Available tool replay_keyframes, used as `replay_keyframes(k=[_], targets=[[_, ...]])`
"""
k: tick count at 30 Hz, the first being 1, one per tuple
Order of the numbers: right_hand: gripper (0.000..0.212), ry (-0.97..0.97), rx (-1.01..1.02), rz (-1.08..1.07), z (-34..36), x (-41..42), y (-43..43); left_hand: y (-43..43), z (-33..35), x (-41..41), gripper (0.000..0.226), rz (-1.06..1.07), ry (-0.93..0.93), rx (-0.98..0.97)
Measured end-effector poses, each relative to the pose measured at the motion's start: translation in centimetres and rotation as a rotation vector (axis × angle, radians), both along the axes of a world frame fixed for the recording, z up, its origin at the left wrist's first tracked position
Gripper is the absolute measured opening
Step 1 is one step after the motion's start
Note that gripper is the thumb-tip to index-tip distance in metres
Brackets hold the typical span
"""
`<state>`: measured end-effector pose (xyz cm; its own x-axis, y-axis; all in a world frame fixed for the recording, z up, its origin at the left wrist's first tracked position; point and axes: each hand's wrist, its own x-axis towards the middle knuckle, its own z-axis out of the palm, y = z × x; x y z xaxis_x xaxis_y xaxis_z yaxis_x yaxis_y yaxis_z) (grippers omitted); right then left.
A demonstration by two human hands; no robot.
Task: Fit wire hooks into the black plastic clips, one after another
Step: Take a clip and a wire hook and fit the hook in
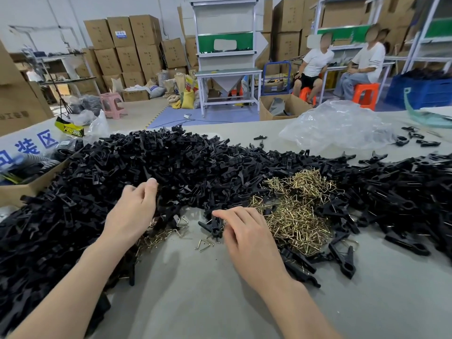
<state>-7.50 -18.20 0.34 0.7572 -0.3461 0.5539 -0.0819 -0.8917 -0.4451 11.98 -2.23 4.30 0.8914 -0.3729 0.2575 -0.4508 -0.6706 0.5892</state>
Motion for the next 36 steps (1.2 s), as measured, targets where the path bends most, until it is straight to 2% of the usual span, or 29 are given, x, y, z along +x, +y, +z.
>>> replay_keyframes(k=[2, 4, 7, 9, 14, 19, 21, 22, 24, 25, 26, 27, 29, 31, 36], targets=[[0.045, 0.003, 0.002, 0.005, -0.1, 0.0, -0.1, 0.5, 0.0, 0.6, 0.042, 0.155, -0.203, 0.175], [0.045, 0.012, -0.001, 0.014, -0.1, 0.1, -0.1, 0.9, 0.0, 1.1, 0.049, 0.276, -0.210, 0.392], [0.045, 0.013, -0.002, 0.022, -0.1, 0.0, -0.1, 1.1, -0.1, 1.5, 0.065, 0.207, -0.121, 0.663], [0.044, 0.006, -0.006, 0.025, -0.1, 0.1, -0.1, 1.0, -0.3, 1.6, 0.062, 0.101, -0.139, 0.689], [0.044, -0.004, -0.002, 0.043, -0.1, 0.0, 0.1, 1.2, -0.2, 1.2, 0.038, 0.043, -0.270, 0.524], [0.037, -0.094, 0.057, 0.052, -0.2, 0.2, 0.1, 1.4, 1.9, -0.1, 0.036, 0.131, -0.214, 0.146], [0.035, -0.165, 0.152, 0.091, -0.2, 0.2, 0.1, 0.9, 2.5, -1.6, 0.037, 0.107, -0.178, -0.056], [0.034, -0.206, 0.255, 0.118, -0.2, 0.3, 0.2, 0.4, 2.5, -2.6, 0.037, 0.054, -0.086, -0.196], [0.030, -0.228, 0.577, 0.189, 0.3, 0.5, 0.6, -1.7, 2.1, -5.6, 0.038, -0.124, 0.326, -0.514], [0.027, -0.208, 0.770, 0.254, 0.7, 0.6, 0.8, -2.7, 1.6, -7.2, 0.039, -0.204, 0.521, -0.607], [0.026, -0.185, 0.943, 0.331, 0.8, 0.8, 1.1, -3.7, 1.0, -8.7, 0.040, -0.278, 0.626, -0.624], [0.024, -0.172, 1.081, 0.387, 1.0, 0.9, 1.1, -4.4, 0.4, -10.0, 0.041, -0.338, 0.634, -0.588], [0.025, -0.156, 1.234, 0.386, 1.1, 0.9, 0.8, -5.4, -0.7, -11.7, 0.043, -0.414, 0.482, -0.485], [0.029, -0.126, 1.270, 0.402, 0.9, 0.8, 0.3, -5.7, -1.3, -12.0, 0.043, -0.426, 0.317, -0.406], [0.029, -0.081, 1.251, 0.446, 0.6, 0.8, 0.6, -5.2, -1.5, -11.3, 0.046, -0.376, 0.329, -0.367]])
